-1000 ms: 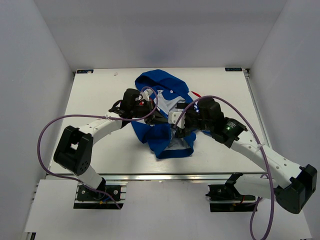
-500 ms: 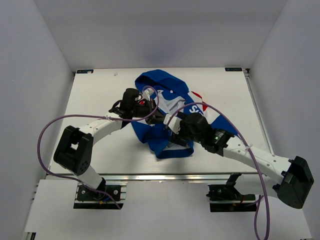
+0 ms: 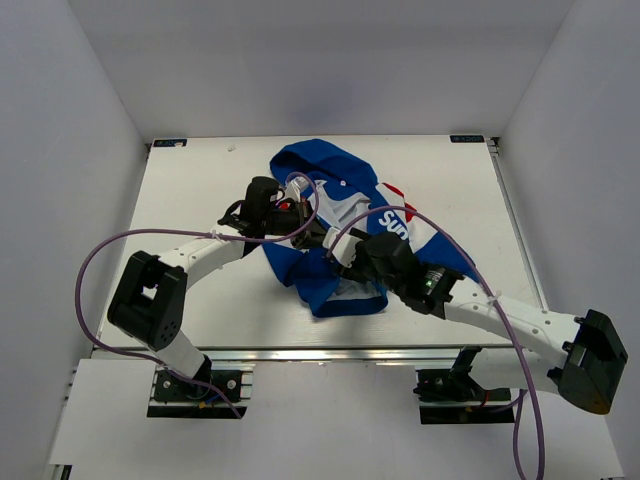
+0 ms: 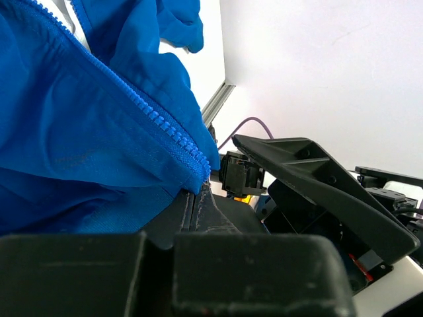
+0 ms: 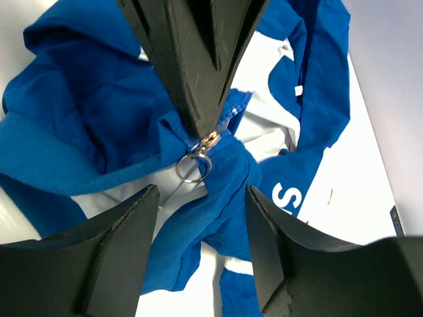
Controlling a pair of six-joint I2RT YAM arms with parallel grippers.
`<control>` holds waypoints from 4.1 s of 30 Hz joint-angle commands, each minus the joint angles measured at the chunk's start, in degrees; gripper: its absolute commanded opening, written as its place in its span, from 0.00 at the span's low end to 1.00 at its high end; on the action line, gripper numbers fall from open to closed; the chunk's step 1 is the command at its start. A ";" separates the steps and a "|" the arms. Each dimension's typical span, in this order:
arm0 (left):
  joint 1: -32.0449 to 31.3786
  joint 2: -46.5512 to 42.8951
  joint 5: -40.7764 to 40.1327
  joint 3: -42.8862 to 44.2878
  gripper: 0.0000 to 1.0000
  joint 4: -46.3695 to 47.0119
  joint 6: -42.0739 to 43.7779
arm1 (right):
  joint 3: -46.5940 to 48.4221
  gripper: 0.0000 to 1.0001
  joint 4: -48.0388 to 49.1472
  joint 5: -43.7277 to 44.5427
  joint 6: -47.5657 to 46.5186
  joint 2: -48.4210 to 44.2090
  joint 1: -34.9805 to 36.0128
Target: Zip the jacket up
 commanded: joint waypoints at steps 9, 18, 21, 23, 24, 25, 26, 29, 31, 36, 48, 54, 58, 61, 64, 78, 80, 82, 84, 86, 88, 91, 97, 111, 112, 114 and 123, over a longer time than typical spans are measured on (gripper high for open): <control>0.33 -0.47 1.72 -0.34 0.00 1.07 -0.45 | -0.21 0.57 5.18 1.65 -0.22 3.05 0.73; 0.33 -0.65 2.33 -1.22 0.00 1.60 -0.80 | -0.56 0.35 8.44 1.65 -0.48 3.76 0.73; 0.33 -0.65 2.33 -1.22 0.00 1.52 -0.54 | -0.38 0.25 8.01 1.66 -0.57 3.59 0.73; 0.32 -0.56 2.16 -1.22 0.00 1.16 -0.02 | -0.21 0.20 7.04 1.31 -0.40 3.32 0.81; 0.33 -0.56 2.07 -1.05 0.00 0.81 0.25 | -0.21 0.14 6.78 0.43 -0.22 2.97 0.73; 0.33 -0.47 1.98 -0.96 0.00 0.38 0.51 | -0.03 0.12 6.51 -0.27 -0.13 2.88 0.73; 0.24 -0.38 1.90 -0.78 0.00 -0.06 1.12 | 0.14 0.11 6.34 -0.98 -0.05 2.71 0.73; 0.24 -0.47 1.19 0.18 0.00 -2.69 3.14 | 0.76 0.10 5.28 -3.26 0.13 2.53 0.73; 0.24 -0.82 0.23 1.06 0.00 -5.07 4.29 | 1.02 0.10 2.65 -4.58 0.31 2.88 0.81; 0.06 -1.96 -1.53 2.64 0.00 -8.94 8.24 | 1.11 0.33 2.29 -5.03 1.10 2.71 0.64; -0.99 -2.76 -1.88 3.35 0.00 -10.70 10.97 | 1.46 0.33 4.57 -1.95 3.73 2.97 0.38; -1.26 -2.84 -1.71 3.70 0.00 -10.79 11.06 | 1.46 0.49 3.44 -5.10 3.12 3.76 0.38; -1.34 -2.84 -1.71 3.70 0.00 -10.88 10.97 | 1.82 0.53 0.98 -6.96 2.15 4.29 0.37; -1.34 -2.67 -1.01 3.88 0.00 -10.27 10.71 | 1.46 0.55 1.76 -5.65 2.06 4.81 0.37; -1.34 -2.58 -0.83 4.14 0.00 -10.26 10.71 | 1.55 0.58 2.20 -3.37 1.98 5.96 0.46; -2.31 -2.49 -5.22 4.75 0.00 -14.04 14.84 | 0.76 0.32 4.23 -4.32 3.21 3.24 0.38; -2.75 -2.40 -5.57 4.93 0.00 -14.39 15.72 | 1.28 0.32 3.35 -5.98 3.21 3.50 0.38; -2.93 -2.40 -5.75 5.37 0.00 -15.10 16.59 | 1.46 0.29 2.64 -6.17 3.21 3.67 0.29; -3.19 -2.58 -5.93 5.37 0.00 -15.36 16.86 | 1.81 0.19 2.12 -6.78 3.21 3.94 0.38; -3.45 -2.76 -5.66 5.55 0.00 -15.36 17.30 | 1.90 0.13 2.46 -6.26 3.56 4.11 0.38; -3.63 -2.93 -5.58 5.63 0.00 -15.45 17.65 | 2.08 0.00 2.38 -5.12 3.65 4.46 0.20; -3.80 -3.19 -5.58 5.72 0.00 -15.62 18.09 | 2.52 0.00 2.03 -3.45 4.09 5.43 0.20; -3.89 -3.11 -5.66 5.90 0.00 -16.33 18.53 | 2.69 0.00 1.85 -2.74 4.61 5.25 0.11; -4.16 -2.67 -3.03 7.04 0.00 -16.24 18.79 | 2.78 0.15 1.24 -1.16 4.26 7.54 0.11; -4.16 -2.58 -2.85 7.04 0.00 -16.24 18.79 | 2.78 0.16 1.24 -0.90 4.35 7.80 0.11; -4.16 -2.41 -2.59 7.13 0.00 -16.15 18.71 | 2.78 0.16 1.32 -0.54 4.53 7.98 0.11; -4.42 -1.26 -3.55 7.48 0.00 -17.90 19.84 | 2.69 0.00 1.94 -0.81 4.26 6.58 0.11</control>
